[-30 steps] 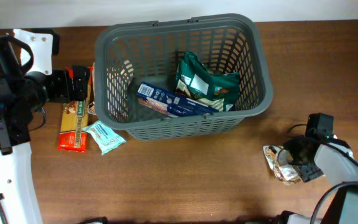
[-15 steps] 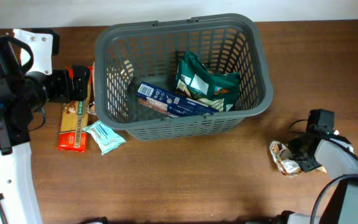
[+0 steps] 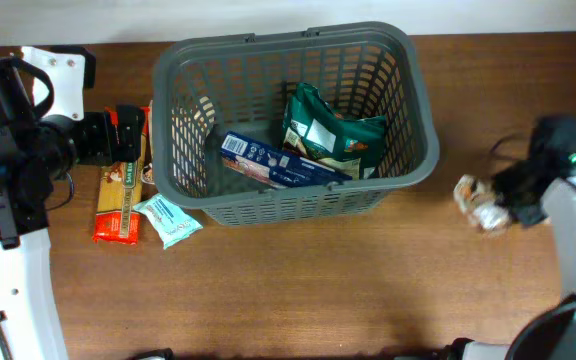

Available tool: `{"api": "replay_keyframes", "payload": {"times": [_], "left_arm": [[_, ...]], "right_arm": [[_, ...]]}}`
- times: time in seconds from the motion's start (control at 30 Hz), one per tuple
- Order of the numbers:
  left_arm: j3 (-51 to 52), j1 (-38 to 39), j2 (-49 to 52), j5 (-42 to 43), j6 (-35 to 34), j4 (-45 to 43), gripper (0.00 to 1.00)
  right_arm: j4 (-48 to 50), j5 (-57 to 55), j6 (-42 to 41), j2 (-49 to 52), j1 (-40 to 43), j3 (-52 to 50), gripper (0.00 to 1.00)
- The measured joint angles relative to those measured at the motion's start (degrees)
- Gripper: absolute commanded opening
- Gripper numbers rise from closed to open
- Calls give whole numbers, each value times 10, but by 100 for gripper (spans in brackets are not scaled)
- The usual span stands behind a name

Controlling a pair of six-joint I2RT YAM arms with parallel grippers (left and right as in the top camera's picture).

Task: Pack container
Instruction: 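Grasp the clear brown-labelled pouch with the right gripper and lift, then carry the clear pouch into the basket and open the right gripper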

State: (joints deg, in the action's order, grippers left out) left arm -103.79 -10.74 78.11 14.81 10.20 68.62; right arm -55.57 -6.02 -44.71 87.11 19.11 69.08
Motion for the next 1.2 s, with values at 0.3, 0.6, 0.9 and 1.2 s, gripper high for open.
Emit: {"api": "replay_keyframes", "payload": {"times": [0.3,0.6,0.9,1.2], "left_arm": [[0,0,0,0,0,0,99],[0,0,0,0,0,0,99],[0,0,0,0,0,0,99],[0,0,0,0,0,0,99]], "right_arm": [[-32,51,123,-15,-106,343,31],[23,68,258,-26,-336,451,32],[43,72,364,106,-462,451,33],[64,92,514,209,-544,451,55]]}}
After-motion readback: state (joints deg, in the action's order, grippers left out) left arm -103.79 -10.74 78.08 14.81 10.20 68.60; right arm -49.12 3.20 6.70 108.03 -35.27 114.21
